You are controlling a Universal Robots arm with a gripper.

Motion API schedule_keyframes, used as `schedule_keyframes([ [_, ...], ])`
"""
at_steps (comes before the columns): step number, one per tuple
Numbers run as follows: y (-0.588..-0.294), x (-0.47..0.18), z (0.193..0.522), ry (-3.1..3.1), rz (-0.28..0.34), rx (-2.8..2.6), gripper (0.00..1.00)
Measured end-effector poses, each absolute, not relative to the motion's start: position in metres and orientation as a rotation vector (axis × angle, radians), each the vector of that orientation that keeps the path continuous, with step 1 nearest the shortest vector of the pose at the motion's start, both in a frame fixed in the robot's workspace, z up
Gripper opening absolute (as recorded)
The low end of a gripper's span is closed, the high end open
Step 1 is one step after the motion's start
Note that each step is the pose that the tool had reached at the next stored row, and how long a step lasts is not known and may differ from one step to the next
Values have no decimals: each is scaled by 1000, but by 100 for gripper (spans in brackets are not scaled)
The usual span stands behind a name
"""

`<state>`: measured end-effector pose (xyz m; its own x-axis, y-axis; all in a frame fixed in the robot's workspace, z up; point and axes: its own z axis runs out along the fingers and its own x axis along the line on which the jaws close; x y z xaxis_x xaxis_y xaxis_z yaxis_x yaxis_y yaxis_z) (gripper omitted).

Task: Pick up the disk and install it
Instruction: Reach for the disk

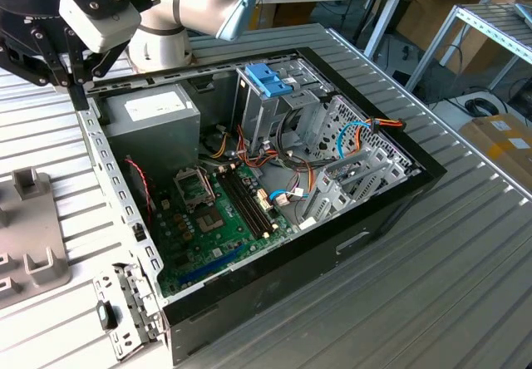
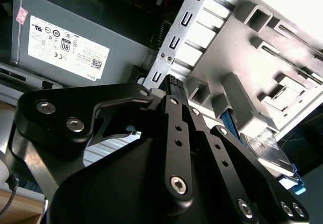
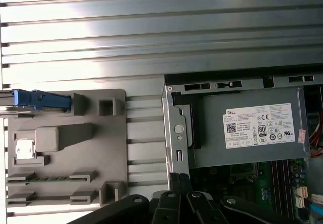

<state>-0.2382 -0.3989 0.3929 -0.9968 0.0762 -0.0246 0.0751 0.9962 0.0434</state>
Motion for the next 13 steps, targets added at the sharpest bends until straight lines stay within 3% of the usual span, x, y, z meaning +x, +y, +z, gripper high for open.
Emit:
schedule_keyframes([
  [13, -399, -243, 393, 3113, 66, 118, 10],
])
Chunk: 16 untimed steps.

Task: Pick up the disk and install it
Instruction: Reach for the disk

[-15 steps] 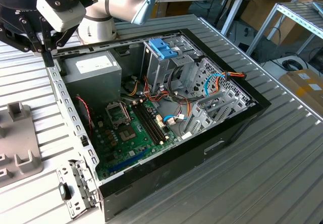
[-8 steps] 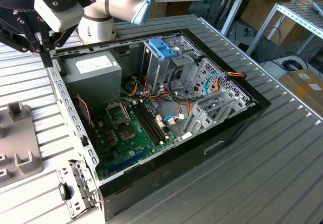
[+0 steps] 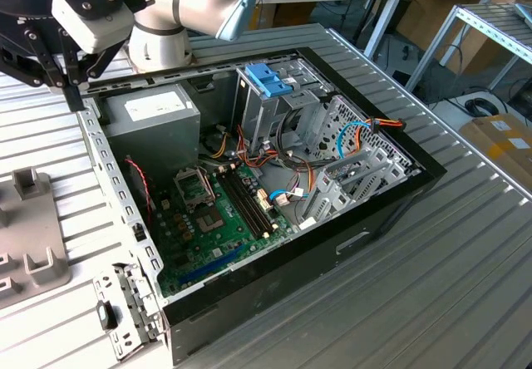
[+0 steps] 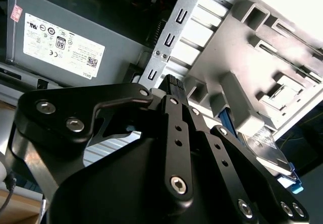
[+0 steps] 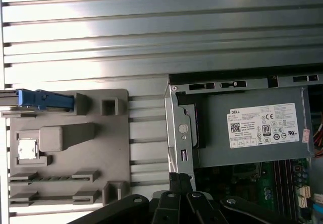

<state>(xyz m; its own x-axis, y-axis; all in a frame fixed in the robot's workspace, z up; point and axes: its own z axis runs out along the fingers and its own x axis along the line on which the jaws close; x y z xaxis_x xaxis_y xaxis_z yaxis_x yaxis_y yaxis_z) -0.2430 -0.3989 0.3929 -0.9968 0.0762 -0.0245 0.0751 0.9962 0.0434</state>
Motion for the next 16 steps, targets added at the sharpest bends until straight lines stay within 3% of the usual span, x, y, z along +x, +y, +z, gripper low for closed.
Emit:
schedule_keyframes([
  [16, -399, -249, 393, 3112, 66, 118, 10],
])
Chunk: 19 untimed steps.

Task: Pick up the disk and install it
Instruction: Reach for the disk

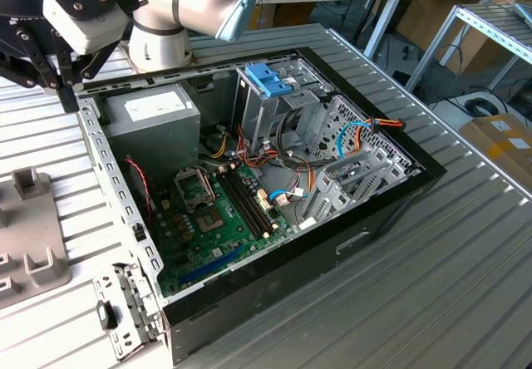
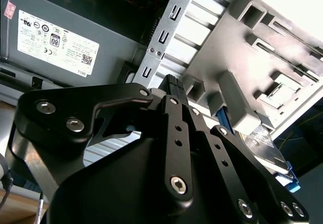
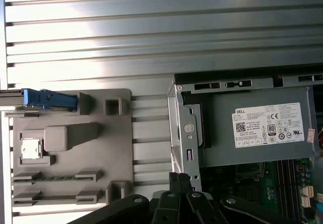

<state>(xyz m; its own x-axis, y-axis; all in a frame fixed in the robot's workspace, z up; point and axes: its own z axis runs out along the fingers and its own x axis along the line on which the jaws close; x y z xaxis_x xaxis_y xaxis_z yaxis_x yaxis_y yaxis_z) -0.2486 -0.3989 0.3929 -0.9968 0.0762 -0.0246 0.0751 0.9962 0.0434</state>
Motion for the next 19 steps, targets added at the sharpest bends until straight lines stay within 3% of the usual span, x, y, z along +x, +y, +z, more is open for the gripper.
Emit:
schedule_keyframes([
  [19, -399, -256, 393, 3112, 66, 118, 10],
])
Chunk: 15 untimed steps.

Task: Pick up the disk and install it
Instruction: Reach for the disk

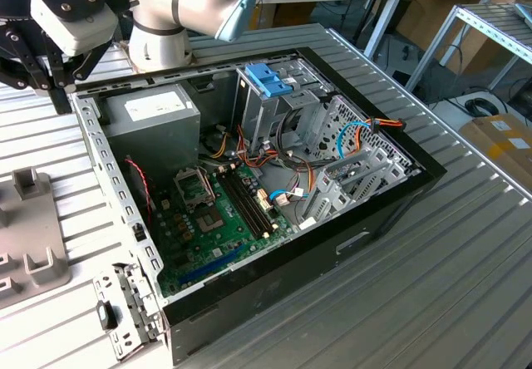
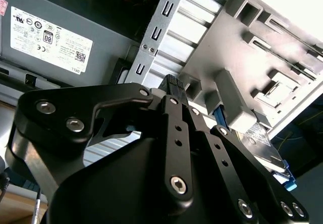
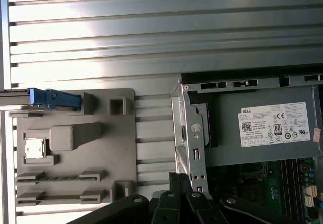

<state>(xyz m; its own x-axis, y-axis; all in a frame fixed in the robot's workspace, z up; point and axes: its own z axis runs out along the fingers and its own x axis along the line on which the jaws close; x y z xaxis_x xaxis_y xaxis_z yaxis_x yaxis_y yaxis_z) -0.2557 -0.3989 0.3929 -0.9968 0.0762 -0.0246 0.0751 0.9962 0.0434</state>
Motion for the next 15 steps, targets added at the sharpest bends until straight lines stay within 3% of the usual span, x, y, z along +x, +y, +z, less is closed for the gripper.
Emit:
schedule_keyframes([
  [15, -399, -260, 393, 3112, 66, 118, 10],
])
